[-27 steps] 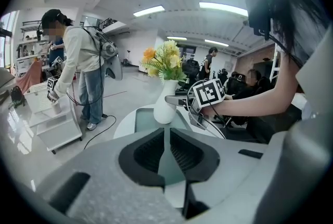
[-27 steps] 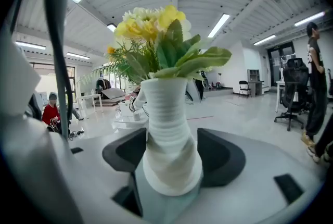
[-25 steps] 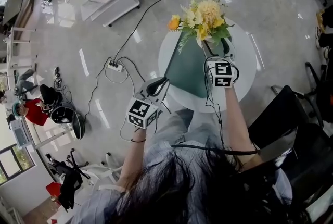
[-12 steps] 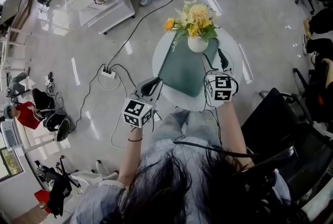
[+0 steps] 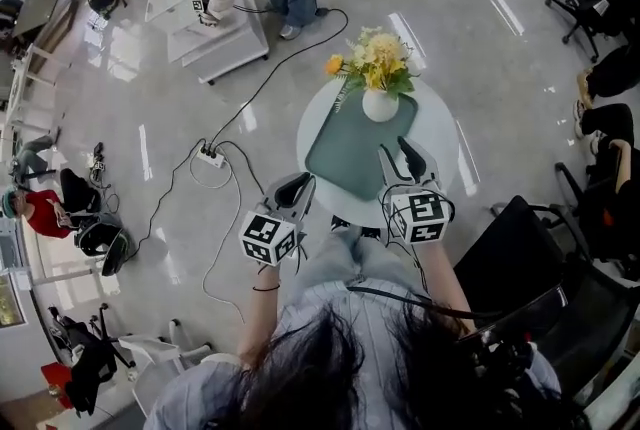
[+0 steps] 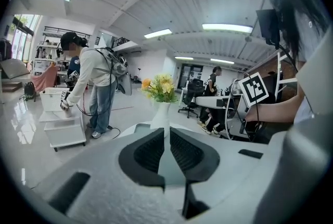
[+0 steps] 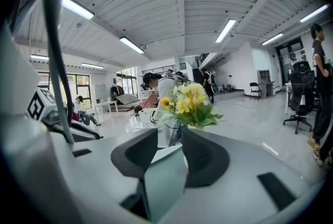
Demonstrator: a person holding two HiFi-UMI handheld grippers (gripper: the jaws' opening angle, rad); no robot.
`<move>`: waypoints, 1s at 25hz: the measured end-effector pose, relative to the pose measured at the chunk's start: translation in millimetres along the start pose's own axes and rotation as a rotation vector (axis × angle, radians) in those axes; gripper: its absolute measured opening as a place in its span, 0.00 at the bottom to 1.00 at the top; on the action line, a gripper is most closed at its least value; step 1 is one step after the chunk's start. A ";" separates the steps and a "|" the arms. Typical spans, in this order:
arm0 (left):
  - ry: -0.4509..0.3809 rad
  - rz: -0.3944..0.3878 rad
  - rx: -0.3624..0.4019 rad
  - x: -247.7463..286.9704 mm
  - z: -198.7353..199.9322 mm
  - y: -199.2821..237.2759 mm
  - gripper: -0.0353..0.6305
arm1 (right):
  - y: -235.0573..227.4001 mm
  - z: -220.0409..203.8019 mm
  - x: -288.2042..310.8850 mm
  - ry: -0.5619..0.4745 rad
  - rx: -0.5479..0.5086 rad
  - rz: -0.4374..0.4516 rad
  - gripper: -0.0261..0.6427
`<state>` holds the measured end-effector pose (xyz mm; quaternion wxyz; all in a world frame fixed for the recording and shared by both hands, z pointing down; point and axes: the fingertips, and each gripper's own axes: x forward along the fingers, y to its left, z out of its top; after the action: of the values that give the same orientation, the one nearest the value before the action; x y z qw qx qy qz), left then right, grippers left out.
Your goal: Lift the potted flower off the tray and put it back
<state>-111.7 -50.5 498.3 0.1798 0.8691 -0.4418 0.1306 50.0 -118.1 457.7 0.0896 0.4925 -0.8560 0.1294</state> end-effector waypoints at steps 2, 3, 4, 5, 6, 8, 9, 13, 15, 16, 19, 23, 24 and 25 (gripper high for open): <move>-0.018 0.014 -0.003 -4.7 0.6 -7.4 0.12 | 7.2 1.2 -3.1 -0.005 0.010 0.021 0.24; -0.027 0.021 -0.005 -8.2 0.7 -10.7 0.12 | 11.6 1.1 -3.9 -0.008 0.017 0.032 0.22; -0.036 0.028 -0.006 -11.9 0.6 -13.5 0.12 | 16.5 0.6 -4.4 -0.010 0.022 0.044 0.21; -0.042 0.032 -0.006 -15.4 0.0 -16.0 0.12 | 21.4 -0.2 -4.3 -0.011 0.027 0.056 0.20; -0.044 0.034 -0.005 -18.5 -1.0 -18.1 0.12 | 26.2 -1.4 -4.2 -0.011 0.030 0.068 0.20; -0.039 0.033 -0.002 -25.4 -4.4 -22.5 0.12 | 35.5 -5.0 -6.1 -0.007 0.036 0.085 0.19; -0.037 0.033 -0.001 -28.9 -5.9 -24.6 0.12 | 39.5 -6.6 -8.7 -0.003 0.040 0.092 0.19; -0.064 0.040 0.007 -39.2 -0.8 -25.2 0.12 | 49.2 -9.5 -18.4 0.004 0.064 0.109 0.19; -0.084 0.043 0.017 -46.0 4.9 -21.6 0.12 | 55.7 -10.2 -21.4 0.006 0.066 0.113 0.19; -0.095 0.042 0.022 -49.8 8.2 -19.7 0.12 | 59.4 -9.5 -23.0 0.005 0.061 0.112 0.19; -0.119 0.026 0.041 -61.3 15.0 -17.1 0.12 | 69.1 -5.4 -30.8 -0.007 0.049 0.092 0.19; -0.124 -0.001 0.050 -87.7 10.0 -18.3 0.12 | 90.4 -4.8 -48.4 -0.024 0.084 0.057 0.17; -0.126 -0.009 0.052 -95.1 7.8 -18.5 0.12 | 97.3 -5.6 -53.4 -0.028 0.093 0.051 0.17; -0.127 -0.017 0.052 -102.0 5.3 -18.2 0.12 | 104.6 -6.8 -57.8 -0.031 0.098 0.047 0.17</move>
<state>-155.3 30.7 450.5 0.1298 0.8838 -0.4414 0.0851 -11.5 -18.2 434.0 0.0492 0.4781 -0.8612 0.1655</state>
